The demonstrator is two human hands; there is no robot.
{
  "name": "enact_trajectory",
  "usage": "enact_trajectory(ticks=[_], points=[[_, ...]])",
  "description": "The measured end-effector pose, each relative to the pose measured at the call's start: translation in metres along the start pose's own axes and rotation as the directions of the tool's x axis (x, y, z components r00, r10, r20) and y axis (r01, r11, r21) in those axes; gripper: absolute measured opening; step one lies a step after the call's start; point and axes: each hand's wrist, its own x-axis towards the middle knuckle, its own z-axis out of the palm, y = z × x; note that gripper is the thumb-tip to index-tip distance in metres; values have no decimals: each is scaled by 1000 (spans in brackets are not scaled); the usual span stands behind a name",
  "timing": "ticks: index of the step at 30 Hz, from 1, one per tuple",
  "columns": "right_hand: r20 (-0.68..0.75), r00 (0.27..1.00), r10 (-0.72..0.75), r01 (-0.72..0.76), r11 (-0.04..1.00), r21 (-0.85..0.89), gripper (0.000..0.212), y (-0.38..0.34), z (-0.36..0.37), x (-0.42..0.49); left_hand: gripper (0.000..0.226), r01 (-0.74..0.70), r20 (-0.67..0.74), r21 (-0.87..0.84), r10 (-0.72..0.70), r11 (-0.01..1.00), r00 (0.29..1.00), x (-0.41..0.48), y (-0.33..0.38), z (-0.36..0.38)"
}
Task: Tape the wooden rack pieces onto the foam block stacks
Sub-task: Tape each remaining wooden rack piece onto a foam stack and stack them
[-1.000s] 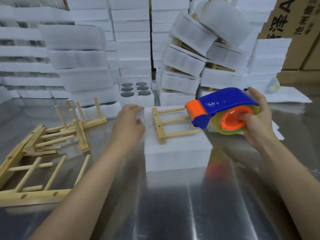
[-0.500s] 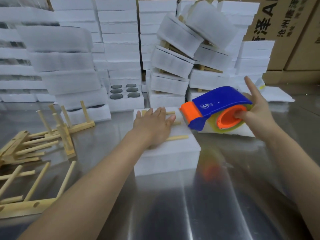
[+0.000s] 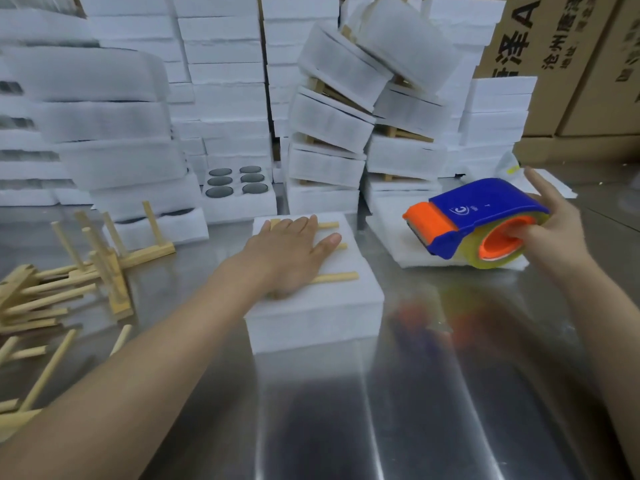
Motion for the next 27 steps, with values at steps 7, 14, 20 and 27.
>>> enact_trajectory(ticks=[7, 14, 20, 27], points=[[-100, 994, -50, 56, 997, 59, 64, 8, 3, -5, 76, 40, 102, 181, -60, 983, 993, 5, 8, -11], [-90, 995, -46, 50, 998, 40, 59, 11, 5, -5, 46, -154, -12, -13, 154, 988, 988, 40, 61, -19], [-73, 996, -52, 50, 998, -29, 56, 1, 0, -7, 38, -79, 15, -106, 81, 991, 997, 39, 69, -10], [10, 994, -111, 111, 993, -39, 63, -34, 16, -30, 40, -54, 26, -140, 58, 989, 998, 14, 32, -5]])
